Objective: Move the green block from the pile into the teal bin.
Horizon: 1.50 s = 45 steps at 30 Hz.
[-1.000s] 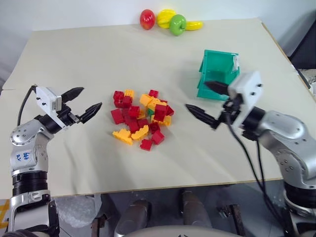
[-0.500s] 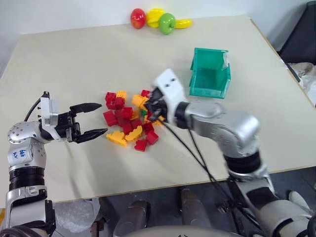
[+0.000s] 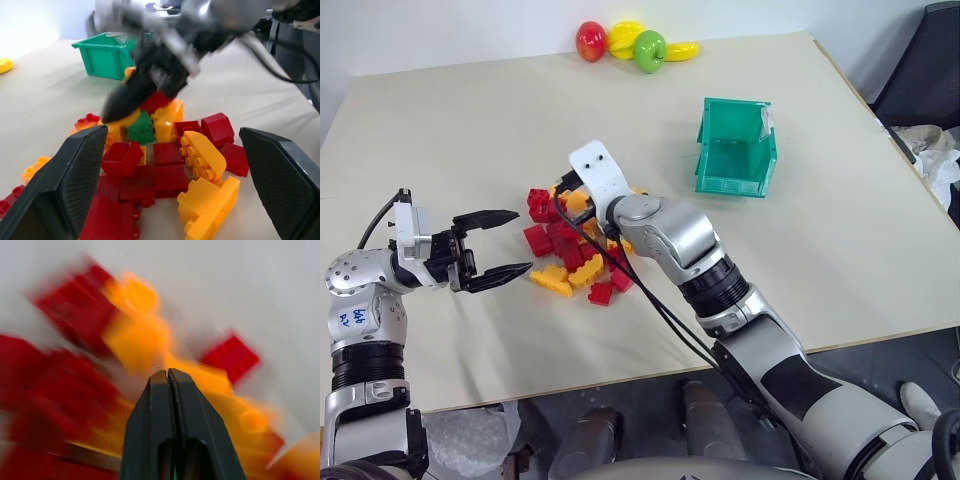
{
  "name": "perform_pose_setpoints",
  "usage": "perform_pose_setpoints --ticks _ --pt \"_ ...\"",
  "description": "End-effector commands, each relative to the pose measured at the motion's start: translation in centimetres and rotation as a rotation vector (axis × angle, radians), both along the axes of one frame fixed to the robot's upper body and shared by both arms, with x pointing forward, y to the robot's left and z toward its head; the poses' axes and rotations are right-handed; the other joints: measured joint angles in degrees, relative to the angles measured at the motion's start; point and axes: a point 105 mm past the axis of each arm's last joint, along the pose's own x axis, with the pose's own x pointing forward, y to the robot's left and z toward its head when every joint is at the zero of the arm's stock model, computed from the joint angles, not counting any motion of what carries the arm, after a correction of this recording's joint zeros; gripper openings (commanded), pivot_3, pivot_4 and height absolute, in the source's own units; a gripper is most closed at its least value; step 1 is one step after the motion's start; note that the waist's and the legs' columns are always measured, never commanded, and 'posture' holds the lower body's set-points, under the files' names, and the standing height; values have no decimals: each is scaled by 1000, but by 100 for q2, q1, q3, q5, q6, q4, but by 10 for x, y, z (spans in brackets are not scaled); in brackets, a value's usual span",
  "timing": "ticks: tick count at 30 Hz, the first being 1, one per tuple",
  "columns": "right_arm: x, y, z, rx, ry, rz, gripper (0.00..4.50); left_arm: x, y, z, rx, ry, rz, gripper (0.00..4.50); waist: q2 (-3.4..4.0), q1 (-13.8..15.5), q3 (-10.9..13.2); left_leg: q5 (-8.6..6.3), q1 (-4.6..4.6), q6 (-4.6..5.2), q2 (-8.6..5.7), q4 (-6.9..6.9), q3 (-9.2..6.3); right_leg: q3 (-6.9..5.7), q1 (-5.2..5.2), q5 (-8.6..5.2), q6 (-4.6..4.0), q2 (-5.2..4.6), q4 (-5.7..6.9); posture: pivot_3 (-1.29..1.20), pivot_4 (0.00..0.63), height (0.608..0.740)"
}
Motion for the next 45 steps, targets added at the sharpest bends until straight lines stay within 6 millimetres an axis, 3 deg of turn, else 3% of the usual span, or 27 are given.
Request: perform_pose_setpoints --ticks 1,9,12,21,24,28,31,36,39,41,45 --pt "4 4 4 -28 -24 -42 51 3 0 7 -8 -44 18 4500 -1 -3 0 -1 2 -2 0 2 1 -2 0 -1 -2 0 6 0 150 740" --pt "-1 -37 11 -92 -11 -20 51 8 -2 6 -20 -48 22 4500 0 -3 0 -1 -3 -2 2 4 5 0 -7 -1 -2 0 5 0 150 740" --pt "-10 -48 11 -120 -27 65 51 10 -3 7 -25 -50 20 4500 -1 17 0 -2 -8 -1 0 5 5 -1 -9 -1 -1 -2 4 0 150 740" --pt "-27 -49 6 -126 -3 234 51 12 -3 8 -31 -58 24 4500 -1 -5 0 -8 -8 -7 19 3 19 1 -10 0 0 11 -12 0 150 740" --pt "-35 -34 -2 -95 37 309 51 12 -2 9 -35 -68 34 4500 -1 18 0 -7 -8 -6 15 5 19 1 -9 0 0 9 -12 0 150 740" --pt "-63 -15 -13 -99 96 481 51 9 -1 9 -37 -72 38 4500 -1 9 0 -8 -8 -6 17 3 19 1 -9 0 0 11 -14 0 150 740" --pt "-79 -11 -6 -60 117 575 51 9 -1 10 -36 -74 42 4500 -1 15 0 -8 -8 -6 17 1 19 1 -10 0 0 12 -18 0 150 740" --pt "-81 -18 10 -3 83 604 51 9 -1 10 -36 -75 41 4500 -2 45 0 -8 -9 -6 15 5 18 0 -8 0 1 10 -18 0 150 740" --pt "-81 -34 29 68 22 622 51 10 -1 10 -34 -73 31 4500 -2 73 0 -8 -9 -5 15 5 17 0 -7 0 1 10 -19 0 150 740" --pt "-81 -60 51 171 -69 643 51 9 -2 10 -35 -67 19 4500 -3 105 0 -9 -10 -4 14 5 18 -1 -7 0 1 9 -21 0 150 740" --pt "-88 -115 70 189 -232 708 939 7 -6 9 -42 -47 -16 4500 -6 219 2 -16 -14 8 8 5 16 -6 -1 1 3 6 -33 0 150 740"
